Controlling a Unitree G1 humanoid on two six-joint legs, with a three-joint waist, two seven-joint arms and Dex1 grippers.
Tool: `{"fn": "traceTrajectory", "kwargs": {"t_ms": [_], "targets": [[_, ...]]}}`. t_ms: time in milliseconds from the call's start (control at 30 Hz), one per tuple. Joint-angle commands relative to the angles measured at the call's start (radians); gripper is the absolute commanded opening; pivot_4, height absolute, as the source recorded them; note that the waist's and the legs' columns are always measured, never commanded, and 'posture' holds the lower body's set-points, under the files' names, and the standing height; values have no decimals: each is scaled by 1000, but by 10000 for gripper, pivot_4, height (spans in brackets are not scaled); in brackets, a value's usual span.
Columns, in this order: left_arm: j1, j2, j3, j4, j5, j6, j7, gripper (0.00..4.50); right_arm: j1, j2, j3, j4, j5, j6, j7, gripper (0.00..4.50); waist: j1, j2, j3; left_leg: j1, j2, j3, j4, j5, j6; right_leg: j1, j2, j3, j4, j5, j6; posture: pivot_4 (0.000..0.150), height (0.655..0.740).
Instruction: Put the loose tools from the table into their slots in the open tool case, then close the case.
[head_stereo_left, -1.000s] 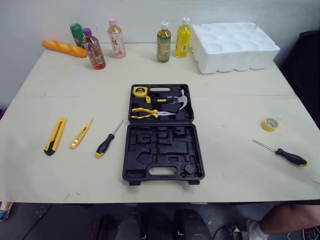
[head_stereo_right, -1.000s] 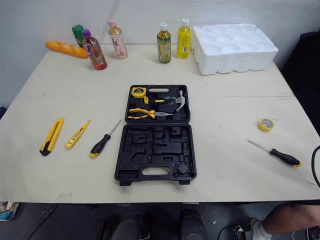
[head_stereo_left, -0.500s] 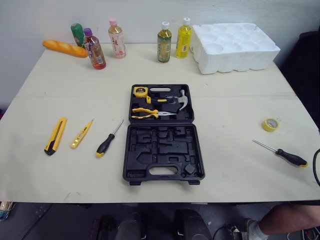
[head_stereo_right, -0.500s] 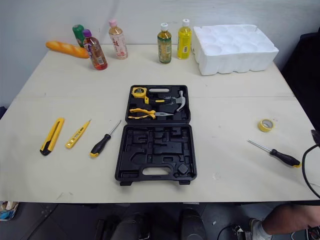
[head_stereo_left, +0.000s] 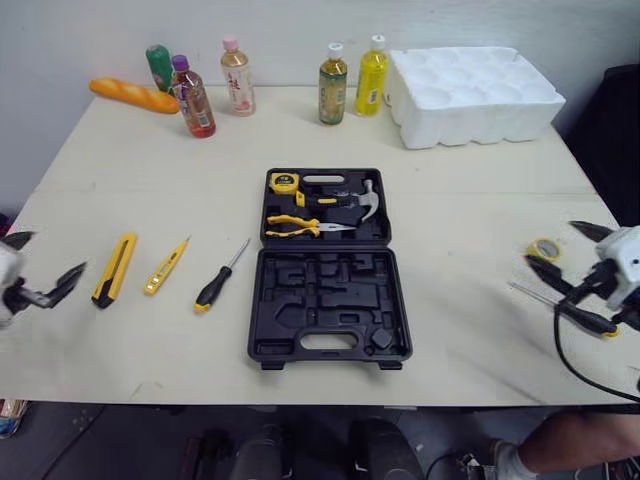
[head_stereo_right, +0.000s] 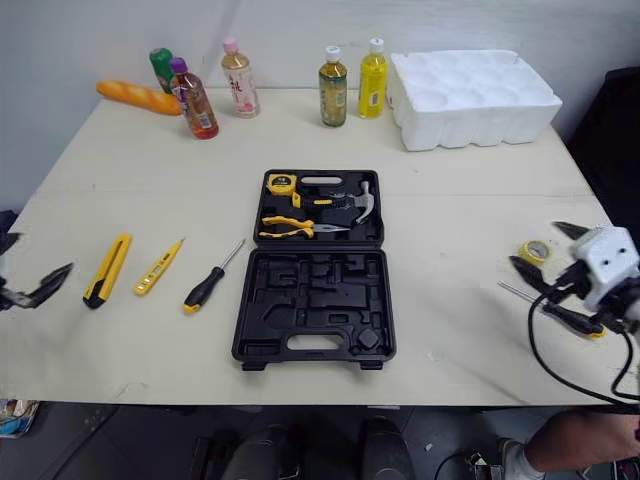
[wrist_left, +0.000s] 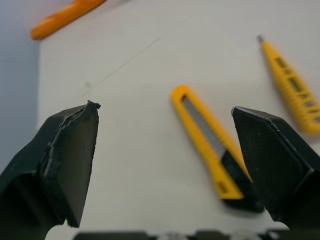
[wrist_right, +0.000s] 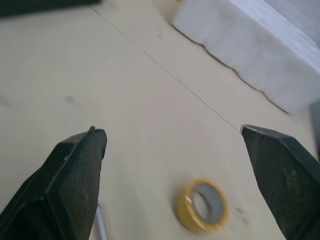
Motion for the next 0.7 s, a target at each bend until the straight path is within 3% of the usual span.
{"fn": "traceTrajectory", "kwargs": {"t_ms": [33, 400, 467, 533, 700], "targets": [[-7, -8, -33, -145, -54, 112, -35, 44775, 4, 5, 1, -102, 45, 83, 33, 45000, 4, 0, 0, 0, 0, 0, 0, 0, 0, 0, 0, 0, 0, 0, 0, 1500, 7400], [-165, -73, -206, -301, -59, 296, -65, 44775, -22, 93, 122, -269, 36, 241, 51, 45000, 19, 0, 0, -4, 1, -2, 8, -2, 1, 0, 1, -1, 2, 0, 0, 1500, 7400], [-189, -90, -230, -310, -48, 309, -56, 45000, -28, 109, 145, -286, 23, 253, 37, 39379, 17, 0, 0, -4, 1, -2, 10, -4, 1, -1, 2, -1, 2, 0, 0, 1500, 7400], [-220, -117, -274, -306, -29, 317, -45, 39449, -50, 137, 178, -284, -2, 263, 11, 31527, 18, 0, 0, -4, 1, -1, 10, -4, 2, 0, 2, 0, 2, 0, 0, 1500, 7400], [-286, -173, -350, -288, 4, 341, -34, 17236, -109, 180, 234, -244, -67, 261, -23, 4804, 18, 0, 0, -4, 1, -1, 12, -4, 2, 0, 2, 0, 3, 0, 0, 1500, 7400]]}}
